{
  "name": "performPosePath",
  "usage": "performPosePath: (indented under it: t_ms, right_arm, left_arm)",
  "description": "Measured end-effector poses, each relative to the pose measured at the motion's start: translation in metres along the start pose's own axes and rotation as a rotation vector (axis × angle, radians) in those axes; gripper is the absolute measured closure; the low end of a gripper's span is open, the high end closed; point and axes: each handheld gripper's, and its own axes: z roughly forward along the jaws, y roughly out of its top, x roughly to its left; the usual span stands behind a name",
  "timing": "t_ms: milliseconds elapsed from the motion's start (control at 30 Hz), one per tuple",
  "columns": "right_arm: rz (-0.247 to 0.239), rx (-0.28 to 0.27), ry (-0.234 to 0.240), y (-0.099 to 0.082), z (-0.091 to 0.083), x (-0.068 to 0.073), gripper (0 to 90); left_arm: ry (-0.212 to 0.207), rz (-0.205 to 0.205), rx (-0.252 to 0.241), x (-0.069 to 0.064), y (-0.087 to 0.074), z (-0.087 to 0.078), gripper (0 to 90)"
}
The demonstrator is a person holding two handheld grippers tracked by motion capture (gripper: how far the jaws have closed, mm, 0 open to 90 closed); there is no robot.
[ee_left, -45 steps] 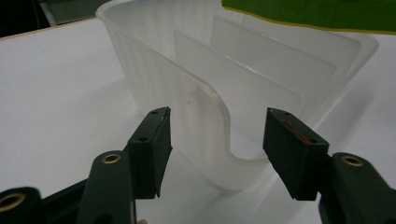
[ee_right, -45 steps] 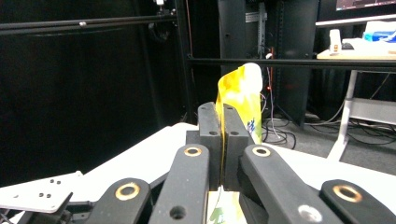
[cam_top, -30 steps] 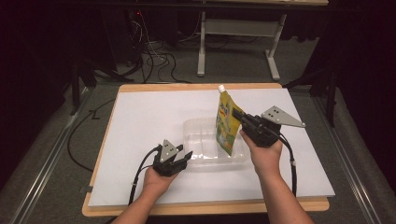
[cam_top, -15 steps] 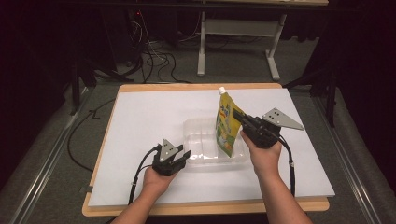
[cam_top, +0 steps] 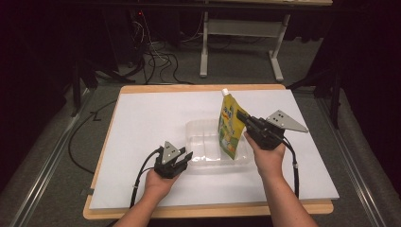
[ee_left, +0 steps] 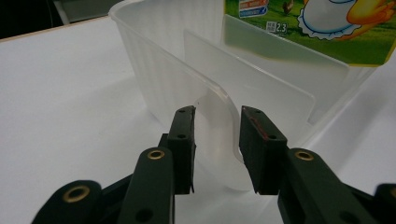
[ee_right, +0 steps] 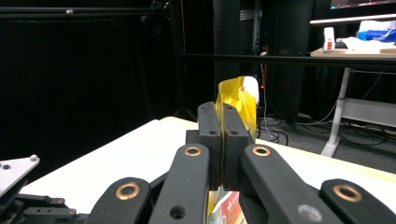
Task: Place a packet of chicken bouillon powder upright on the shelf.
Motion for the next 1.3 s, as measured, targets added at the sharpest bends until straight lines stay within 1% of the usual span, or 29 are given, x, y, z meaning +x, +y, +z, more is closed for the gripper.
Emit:
performPosePath:
  t_ms: [33, 200, 267, 333, 433, 533, 600, 667, 767, 800, 833, 900, 1000, 1033, 1067, 1167, 1300]
  right_arm:
    - [0.005, -0.002, -0.001, 0.000, 0.000, -0.001, 90.0]
    - [-0.008, 0.000, -0.009, 0.000, -0.002, -0.001, 90.0]
    - [-0.020, 0.002, -0.018, 0.001, -0.001, -0.004, 90.0]
    - [-0.015, 0.003, -0.025, 0.001, -0.001, -0.008, 90.0]
    - [-0.011, 0.002, -0.022, 0.000, 0.001, -0.009, 90.0]
    - [-0.018, -0.005, -0.016, -0.002, 0.002, -0.008, 90.0]
    - [-0.033, -0.009, -0.016, -0.002, 0.004, -0.007, 90.0]
    - [-0.040, -0.012, -0.023, -0.002, 0.004, -0.008, 90.0]
    - [-0.038, -0.023, -0.021, -0.004, 0.004, -0.009, 90.0]
    - [-0.038, -0.028, -0.019, -0.004, 0.004, -0.009, 90.0]
    - [-0.041, -0.028, -0.017, -0.005, 0.005, -0.008, 90.0]
    - [-0.053, -0.030, -0.020, -0.005, 0.005, -0.008, 90.0]
    - [-0.047, -0.032, -0.013, -0.005, 0.005, -0.009, 90.0]
    - [-0.029, -0.035, -0.001, -0.007, 0.004, -0.010, 90.0]
    - [-0.026, -0.031, 0.001, -0.009, 0.004, -0.009, 90.0]
    - [-0.035, -0.022, 0.000, -0.013, 0.003, -0.007, 90.0]
    - [-0.007, -0.025, 0.009, -0.016, 0.001, -0.007, 90.0]
  left_arm:
    - [0.000, 0.000, 0.000, 0.000, 0.000, 0.000, 67.1]
    - [-0.004, -0.003, -0.001, 0.001, 0.000, 0.000, 67.1]
    - [-0.005, -0.006, -0.001, 0.001, 0.000, 0.000, 67.2]
    - [-0.007, -0.010, -0.002, 0.001, 0.000, 0.000, 67.5]
    - [-0.010, -0.015, -0.001, 0.001, 0.000, 0.000, 67.6]
    - [-0.009, -0.023, -0.006, 0.001, 0.000, 0.000, 67.9]
    - [-0.010, -0.023, -0.007, 0.002, 0.000, 0.001, 67.9]
    - [-0.011, -0.021, -0.004, 0.002, 0.000, 0.000, 68.0]
    - [-0.009, -0.023, -0.005, 0.002, 0.000, 0.000, 68.4]
    - [-0.015, -0.026, -0.004, 0.001, 0.000, 0.000, 68.6]
    - [-0.008, -0.023, -0.007, 0.002, 0.000, 0.000, 68.6]
    - [-0.009, -0.024, -0.007, 0.002, 0.000, 0.000, 68.7]
    - [-0.015, -0.028, -0.006, 0.003, 0.000, 0.000, 68.9]
    - [-0.016, -0.028, -0.005, 0.003, 0.000, 0.000, 68.9]
    - [-0.016, -0.028, -0.005, 0.003, 0.000, 0.000, 69.0]
    - [-0.015, -0.026, -0.004, 0.003, 0.001, 0.000, 69.0]
    - [-0.013, -0.024, -0.003, 0.003, 0.001, 0.000, 69.0]
